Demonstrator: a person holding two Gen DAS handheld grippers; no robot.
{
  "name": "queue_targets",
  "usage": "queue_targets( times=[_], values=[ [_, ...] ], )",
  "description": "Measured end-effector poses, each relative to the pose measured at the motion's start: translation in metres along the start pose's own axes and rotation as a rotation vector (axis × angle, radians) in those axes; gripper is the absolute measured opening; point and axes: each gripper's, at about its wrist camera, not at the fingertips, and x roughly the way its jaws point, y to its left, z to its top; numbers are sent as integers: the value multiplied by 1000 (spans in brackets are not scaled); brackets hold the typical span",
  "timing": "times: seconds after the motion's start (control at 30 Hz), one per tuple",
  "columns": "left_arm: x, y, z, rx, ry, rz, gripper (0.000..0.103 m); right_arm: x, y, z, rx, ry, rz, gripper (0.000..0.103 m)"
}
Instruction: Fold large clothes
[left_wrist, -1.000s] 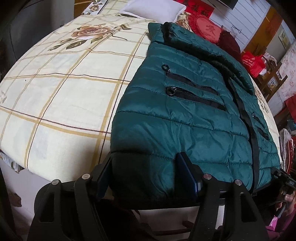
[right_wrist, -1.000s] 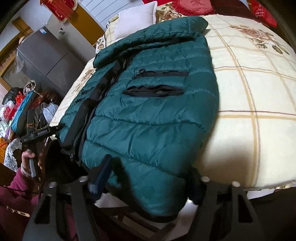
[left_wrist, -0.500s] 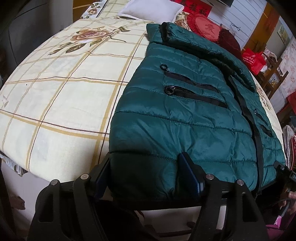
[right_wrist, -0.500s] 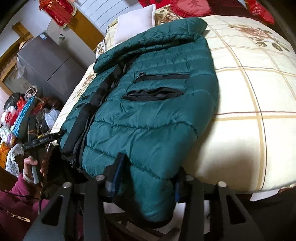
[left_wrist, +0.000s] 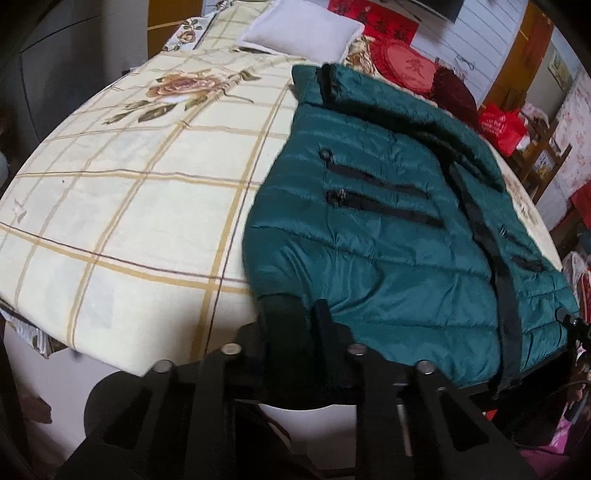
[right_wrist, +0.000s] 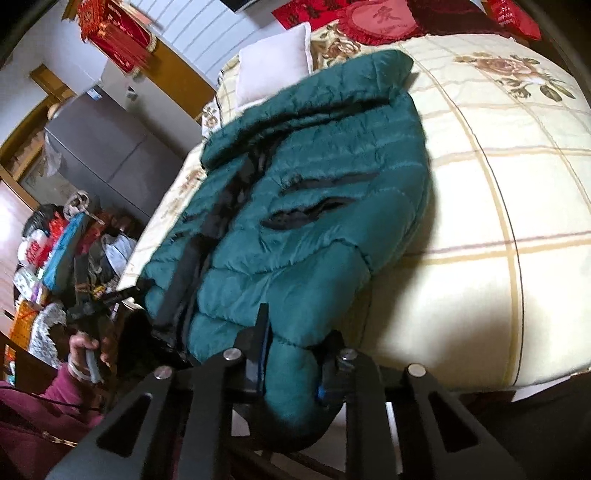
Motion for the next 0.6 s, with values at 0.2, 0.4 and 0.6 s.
queue_targets(
  times=[0.2, 0.4, 0.6],
  values=[
    [-28, 4, 24, -48, -82, -82, 27, -15, 10, 24, -10, -69, 55, 18],
    [-54, -10, 67, -35, -209, -113, 27, -29, 17, 66, -20, -186, 89, 18],
    [-55, -25, 134, -51, -298, -121, 27, -31, 14, 122, -16, -289, 73, 17]
  ],
)
